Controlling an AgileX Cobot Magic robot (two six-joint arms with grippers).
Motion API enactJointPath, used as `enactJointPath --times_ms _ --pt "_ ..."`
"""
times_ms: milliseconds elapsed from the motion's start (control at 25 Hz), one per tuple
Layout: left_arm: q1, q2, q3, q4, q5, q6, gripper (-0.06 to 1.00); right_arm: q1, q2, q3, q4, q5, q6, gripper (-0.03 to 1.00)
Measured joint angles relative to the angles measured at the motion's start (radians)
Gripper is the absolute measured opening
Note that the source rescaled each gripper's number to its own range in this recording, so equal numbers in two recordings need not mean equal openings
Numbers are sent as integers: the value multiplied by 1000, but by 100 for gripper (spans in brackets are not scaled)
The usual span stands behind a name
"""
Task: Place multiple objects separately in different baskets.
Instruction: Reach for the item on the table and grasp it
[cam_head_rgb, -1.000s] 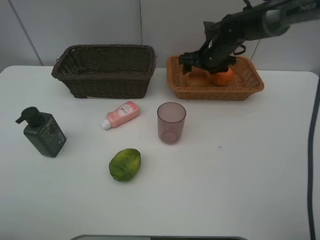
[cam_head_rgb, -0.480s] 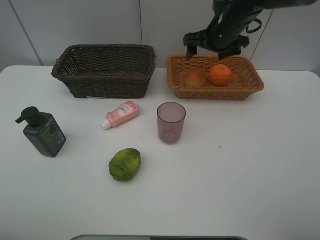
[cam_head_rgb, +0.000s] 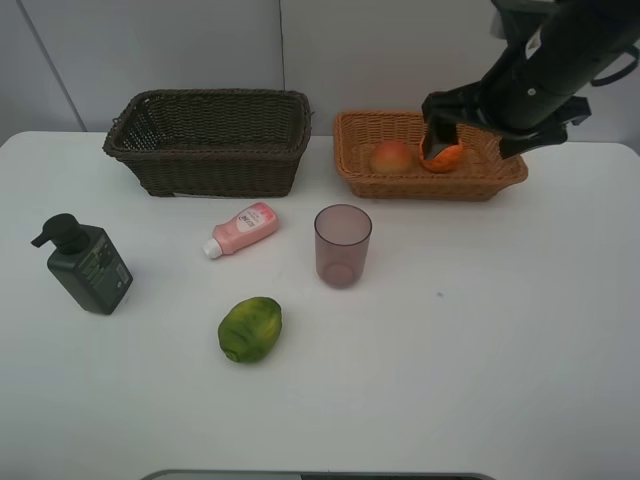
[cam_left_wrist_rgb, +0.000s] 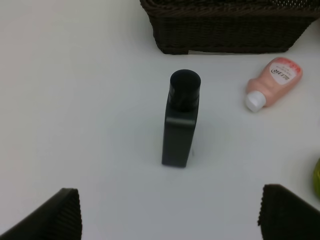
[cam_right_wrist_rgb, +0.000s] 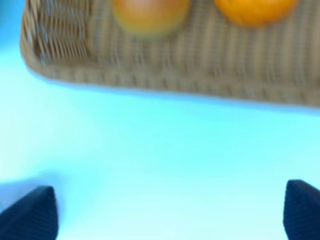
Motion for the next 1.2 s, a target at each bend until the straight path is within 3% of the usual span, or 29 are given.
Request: enactJointPath --times_ms 200,480,920,1200 --pt "0 0 0 0 0 0 92 1 -270 180 27 35 -1 100" --pt "0 0 0 0 0 0 92 1 -551 298 30 128 -1 100" --pt "0 0 0 0 0 0 92 -14 -804 331 29 351 -55 100" --pt "0 0 0 0 0 0 92 -33 -1044 331 30 386 -70 100"
